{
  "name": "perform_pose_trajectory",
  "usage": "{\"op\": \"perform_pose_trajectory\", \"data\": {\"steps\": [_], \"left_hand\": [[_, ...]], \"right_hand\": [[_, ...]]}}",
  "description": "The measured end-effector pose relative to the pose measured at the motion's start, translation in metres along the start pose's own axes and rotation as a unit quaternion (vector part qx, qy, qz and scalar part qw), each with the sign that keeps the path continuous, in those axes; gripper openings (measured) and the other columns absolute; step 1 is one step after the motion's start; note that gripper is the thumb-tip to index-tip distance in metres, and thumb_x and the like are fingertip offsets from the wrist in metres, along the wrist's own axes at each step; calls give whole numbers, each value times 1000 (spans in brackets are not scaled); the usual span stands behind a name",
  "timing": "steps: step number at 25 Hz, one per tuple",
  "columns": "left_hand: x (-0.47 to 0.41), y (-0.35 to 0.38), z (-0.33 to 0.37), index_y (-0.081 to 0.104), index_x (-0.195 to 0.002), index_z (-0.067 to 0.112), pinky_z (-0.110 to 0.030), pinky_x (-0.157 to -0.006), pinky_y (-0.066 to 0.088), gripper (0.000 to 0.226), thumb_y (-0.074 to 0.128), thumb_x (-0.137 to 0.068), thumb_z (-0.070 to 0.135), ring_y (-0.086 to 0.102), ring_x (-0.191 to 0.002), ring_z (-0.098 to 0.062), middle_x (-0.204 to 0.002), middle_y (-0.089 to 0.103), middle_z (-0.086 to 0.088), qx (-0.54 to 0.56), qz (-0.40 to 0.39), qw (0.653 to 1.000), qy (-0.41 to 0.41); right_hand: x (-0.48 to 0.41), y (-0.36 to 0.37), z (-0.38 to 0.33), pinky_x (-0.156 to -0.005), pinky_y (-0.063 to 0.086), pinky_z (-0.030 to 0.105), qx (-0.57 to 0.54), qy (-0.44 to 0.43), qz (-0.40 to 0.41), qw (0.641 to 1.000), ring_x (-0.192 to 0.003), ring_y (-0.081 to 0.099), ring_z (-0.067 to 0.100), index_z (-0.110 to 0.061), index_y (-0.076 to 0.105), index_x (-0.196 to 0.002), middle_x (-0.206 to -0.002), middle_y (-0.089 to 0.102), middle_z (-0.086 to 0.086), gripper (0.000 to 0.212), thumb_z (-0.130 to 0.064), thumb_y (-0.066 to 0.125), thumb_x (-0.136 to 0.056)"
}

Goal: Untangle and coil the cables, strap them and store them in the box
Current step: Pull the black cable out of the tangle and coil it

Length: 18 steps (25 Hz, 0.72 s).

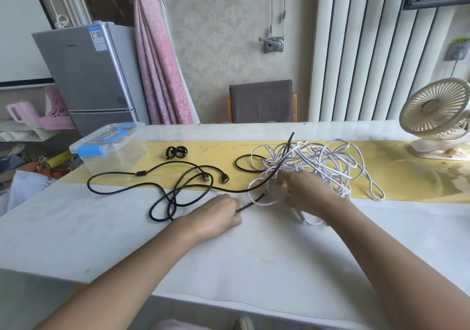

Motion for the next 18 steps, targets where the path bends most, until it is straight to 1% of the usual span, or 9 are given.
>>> {"op": "perform_pose_trajectory", "data": {"steps": [3, 6, 8, 11, 12, 13, 14, 16, 18], "left_hand": [[16, -48, -38, 48, -74, 12, -27, -61, 32, 20, 42, -89, 23, 48, -70, -15, -72, 48, 4, 151, 121, 981, -12], [51, -125, -95, 48, -65, 16, -18, -47, 27, 35, 26, -90, 2, 36, -47, -3, -53, 45, 11, 499, 322, 804, -44], [64, -152, -124, 40, -63, 18, -16, -44, 24, 36, 20, -85, -3, 32, -44, -2, -52, 41, 13, 575, 381, 723, -50], [72, -158, -159, 34, -65, 19, -17, -43, 24, 16, 35, -62, 3, 34, -38, -5, -47, 40, 11, 636, 448, 619, -111], [74, -154, -173, 36, -65, 19, -18, -45, 25, 16, 37, -57, 5, 36, -34, -6, -44, 42, 10, 620, 475, 603, -164], [75, -147, -182, 41, -66, 16, -19, -48, 27, 16, 38, -61, 1, 41, -31, -5, -45, 47, 8, 582, 479, 616, -228], [73, -140, -184, 48, -70, 12, -22, -53, 31, 18, 38, -73, -3, 50, -36, -5, -55, 56, 2, 511, 438, 672, -308], [56, -115, -182, 57, -100, -2, -32, -71, 39, 19, 43, -93, 8, 65, -86, -19, -98, 59, -15, 308, 289, 804, -418], [42, -103, -153, 41, -130, -4, -40, -95, 37, 43, 48, -92, 15, 43, -122, -36, -130, 43, -25, 113, 216, 870, -428]], "right_hand": [[2, -11, 41, -61, 40, 28, -7, 89, 34, 995, -92, 62, 28, -18, 56, -107, -101, 65, 7, 31, -15, 63, -77], [6, -25, 83, -66, 47, 33, -5, 148, 129, 981, -90, 63, 33, -11, 64, -96, -98, 66, 14, 20, -11, 60, -76], [9, -33, 95, -68, 48, 35, -17, 180, 166, 969, -89, 63, 35, -9, 66, -94, -98, 65, 17, 21, -4, 56, -76], [13, -37, 103, -70, 47, 35, -18, 217, 167, 962, -93, 62, 35, -8, 66, -96, -101, 65, 17, 26, 1, 53, -76], [14, -36, 105, -71, 47, 35, -15, 229, 159, 960, -94, 62, 35, -7, 65, -98, -101, 64, 17, 27, 2, 53, -76], [16, -36, 105, -72, 48, 35, -10, 237, 153, 959, -95, 62, 35, -6, 65, -99, -102, 64, 17, 28, 3, 53, -76], [16, -35, 105, -73, 49, 36, -5, 239, 148, 960, -95, 61, 35, -5, 64, -101, -102, 64, 18, 28, 3, 52, -76], [16, -35, 104, -74, 49, 37, 3, 232, 146, 962, -96, 61, 36, -4, 62, -103, -103, 64, 19, 29, 2, 50, -78], [14, -35, 102, -73, 48, 37, -6, 226, 154, 962, -98, 59, 37, -4, 58, -109, -106, 61, 20, 33, 4, 48, -78]]}}
Point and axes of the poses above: each hand's wrist, its own x-axis away from the middle knuckle, its own y-axis out of the palm, z = x × y, the point moved 4 cm from there along -x, towards the middle knuckle
